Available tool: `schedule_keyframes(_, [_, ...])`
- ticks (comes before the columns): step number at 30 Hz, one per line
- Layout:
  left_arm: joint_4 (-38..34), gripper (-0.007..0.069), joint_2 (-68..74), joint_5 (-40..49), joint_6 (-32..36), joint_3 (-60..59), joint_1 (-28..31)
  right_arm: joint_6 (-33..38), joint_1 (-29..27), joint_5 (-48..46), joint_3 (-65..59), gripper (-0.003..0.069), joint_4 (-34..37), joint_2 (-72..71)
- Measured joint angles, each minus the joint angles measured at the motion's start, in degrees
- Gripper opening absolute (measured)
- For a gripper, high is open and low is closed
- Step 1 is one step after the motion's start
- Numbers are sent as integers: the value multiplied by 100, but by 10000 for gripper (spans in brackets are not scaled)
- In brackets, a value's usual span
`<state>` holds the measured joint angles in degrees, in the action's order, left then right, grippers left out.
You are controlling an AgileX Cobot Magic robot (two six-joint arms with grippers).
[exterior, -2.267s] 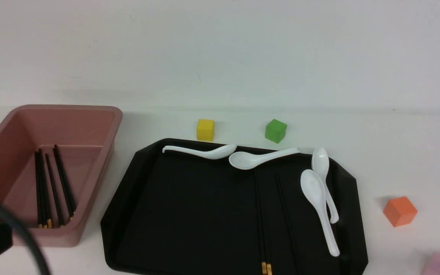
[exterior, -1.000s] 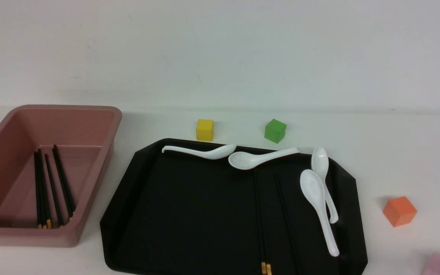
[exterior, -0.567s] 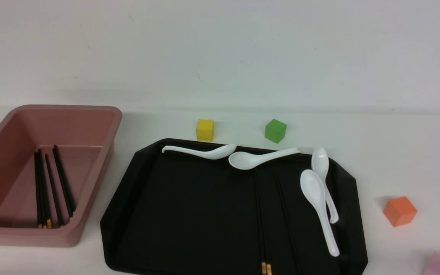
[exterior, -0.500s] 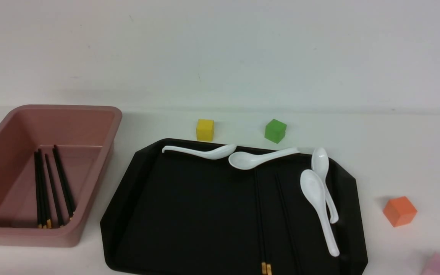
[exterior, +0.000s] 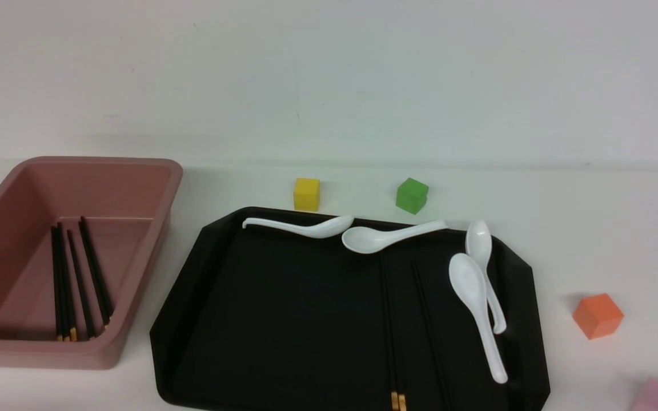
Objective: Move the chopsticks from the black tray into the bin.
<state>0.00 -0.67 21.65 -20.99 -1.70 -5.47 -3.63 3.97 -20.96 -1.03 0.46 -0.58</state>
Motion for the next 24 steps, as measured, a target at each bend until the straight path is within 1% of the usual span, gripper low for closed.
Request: schedule_keyframes(24, [0,39,0,0,0,0,0,0,0,0,0,239,0,0])
